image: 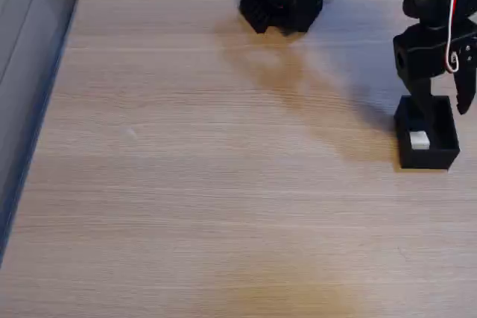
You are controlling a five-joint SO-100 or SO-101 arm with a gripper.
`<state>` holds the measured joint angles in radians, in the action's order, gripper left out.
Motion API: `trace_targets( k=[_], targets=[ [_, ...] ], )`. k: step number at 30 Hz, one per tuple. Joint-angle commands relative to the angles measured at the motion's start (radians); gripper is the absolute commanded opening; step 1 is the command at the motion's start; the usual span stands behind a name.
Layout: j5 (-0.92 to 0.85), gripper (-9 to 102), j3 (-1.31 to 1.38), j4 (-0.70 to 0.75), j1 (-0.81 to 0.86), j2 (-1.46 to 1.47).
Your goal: Pick a white block and place it in the black box.
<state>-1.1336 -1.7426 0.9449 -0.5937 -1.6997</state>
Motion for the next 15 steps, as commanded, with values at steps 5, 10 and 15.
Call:
trace_targets(
  k=[5,10,15],
  targets=[
    [-0.049,5,0.002,0.025,0.018,-0.094],
    [-0.107,0,-0.123,0.025,0.061,-0.221],
    [-0.233,0,-0.387,-0.060,0.135,-0.419]
  ],
)
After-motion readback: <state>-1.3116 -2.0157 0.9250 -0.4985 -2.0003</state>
